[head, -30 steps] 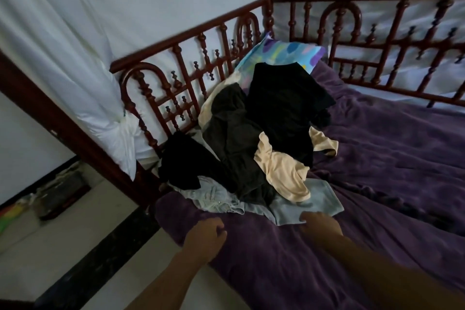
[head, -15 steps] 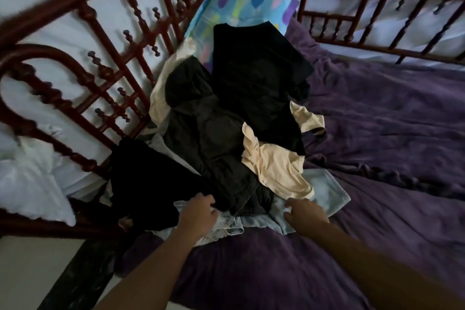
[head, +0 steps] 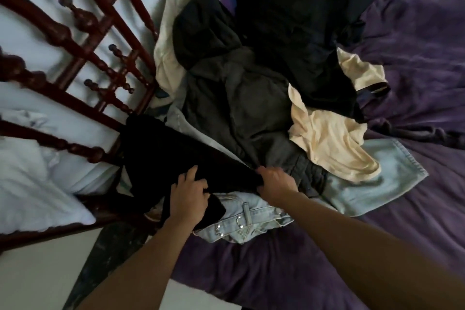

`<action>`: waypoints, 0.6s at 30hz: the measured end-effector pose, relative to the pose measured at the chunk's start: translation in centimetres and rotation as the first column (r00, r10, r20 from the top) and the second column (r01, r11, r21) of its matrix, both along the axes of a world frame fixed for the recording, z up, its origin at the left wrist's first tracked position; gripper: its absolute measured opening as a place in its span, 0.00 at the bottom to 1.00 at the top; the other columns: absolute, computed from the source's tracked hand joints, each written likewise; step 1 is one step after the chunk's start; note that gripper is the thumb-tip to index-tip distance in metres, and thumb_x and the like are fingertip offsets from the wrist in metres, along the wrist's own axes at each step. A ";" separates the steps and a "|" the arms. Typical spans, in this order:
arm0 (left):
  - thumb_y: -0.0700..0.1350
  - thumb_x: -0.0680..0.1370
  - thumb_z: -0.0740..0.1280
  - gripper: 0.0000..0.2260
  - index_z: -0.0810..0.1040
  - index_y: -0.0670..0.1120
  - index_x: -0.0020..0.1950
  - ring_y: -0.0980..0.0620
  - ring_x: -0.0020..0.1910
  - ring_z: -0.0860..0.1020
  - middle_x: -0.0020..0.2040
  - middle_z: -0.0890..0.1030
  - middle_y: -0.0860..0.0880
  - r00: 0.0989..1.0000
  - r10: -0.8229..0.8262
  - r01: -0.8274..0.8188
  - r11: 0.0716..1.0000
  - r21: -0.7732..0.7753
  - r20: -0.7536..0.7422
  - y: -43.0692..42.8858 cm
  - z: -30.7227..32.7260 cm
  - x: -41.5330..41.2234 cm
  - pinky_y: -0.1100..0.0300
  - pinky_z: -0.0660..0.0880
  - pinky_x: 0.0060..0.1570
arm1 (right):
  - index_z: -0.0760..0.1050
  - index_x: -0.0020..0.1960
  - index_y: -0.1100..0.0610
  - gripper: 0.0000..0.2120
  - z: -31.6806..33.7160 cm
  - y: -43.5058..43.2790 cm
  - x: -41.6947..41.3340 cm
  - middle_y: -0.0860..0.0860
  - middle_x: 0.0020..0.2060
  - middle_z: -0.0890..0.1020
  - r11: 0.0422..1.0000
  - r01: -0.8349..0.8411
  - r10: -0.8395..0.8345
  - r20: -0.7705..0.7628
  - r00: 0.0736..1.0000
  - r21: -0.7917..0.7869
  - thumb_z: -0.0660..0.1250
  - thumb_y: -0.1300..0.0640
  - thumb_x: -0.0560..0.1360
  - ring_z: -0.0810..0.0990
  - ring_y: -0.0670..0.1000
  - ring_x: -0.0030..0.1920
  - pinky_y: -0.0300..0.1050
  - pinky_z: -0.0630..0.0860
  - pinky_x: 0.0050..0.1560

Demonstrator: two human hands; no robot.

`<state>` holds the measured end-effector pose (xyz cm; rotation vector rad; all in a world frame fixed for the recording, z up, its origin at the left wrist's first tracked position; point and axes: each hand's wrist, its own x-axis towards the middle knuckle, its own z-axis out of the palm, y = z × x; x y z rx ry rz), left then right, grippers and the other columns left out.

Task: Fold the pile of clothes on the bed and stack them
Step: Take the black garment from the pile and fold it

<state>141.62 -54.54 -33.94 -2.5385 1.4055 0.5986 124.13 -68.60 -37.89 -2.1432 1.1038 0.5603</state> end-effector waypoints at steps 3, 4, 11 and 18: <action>0.49 0.78 0.66 0.11 0.77 0.47 0.58 0.49 0.60 0.75 0.60 0.78 0.49 0.972 0.114 -0.139 0.984 -0.115 -0.204 -0.5 1.7 0.5 0.51 0.71 0.60 | 0.77 0.57 0.55 0.11 1.5 -0.4 -0.2 0.56 0.53 0.80 0.983 0.097 -0.105 0.051 0.993 0.153 0.62 0.52 0.77 0.79 0.58 0.55 0.45 0.72 0.48; 0.49 0.79 0.65 0.11 0.76 0.46 0.58 0.48 0.56 0.77 0.54 0.80 0.48 0.957 0.147 -0.189 0.970 -0.151 -0.252 -0.5 2.7 0.6 0.51 0.73 0.57 | 0.78 0.53 0.56 0.10 2.4 -0.7 -0.8 0.56 0.50 0.81 0.968 0.156 -0.177 0.093 0.980 0.195 0.62 0.53 0.78 0.79 0.58 0.53 0.45 0.72 0.47; 0.44 0.81 0.61 0.13 0.77 0.40 0.40 0.47 0.33 0.77 0.35 0.78 0.42 0.832 0.197 -0.459 0.770 -0.443 -0.519 -1.8 11.7 -0.5 0.54 0.73 0.35 | 0.78 0.41 0.58 0.09 12.9 -5.4 -4.0 0.53 0.38 0.80 0.872 0.442 -0.487 0.472 0.735 0.210 0.62 0.59 0.78 0.77 0.52 0.42 0.45 0.69 0.42; 0.47 0.81 0.63 0.11 0.82 0.47 0.44 0.48 0.46 0.81 0.43 0.83 0.47 0.639 0.198 -0.755 0.349 -0.556 -0.743 -1.3 23.2 -3.7 0.51 0.77 0.50 | 0.80 0.41 0.50 0.11 24.6 -7.7 -9.3 0.47 0.39 0.82 0.740 0.562 -0.630 0.674 0.386 0.370 0.65 0.62 0.77 0.79 0.45 0.39 0.32 0.73 0.34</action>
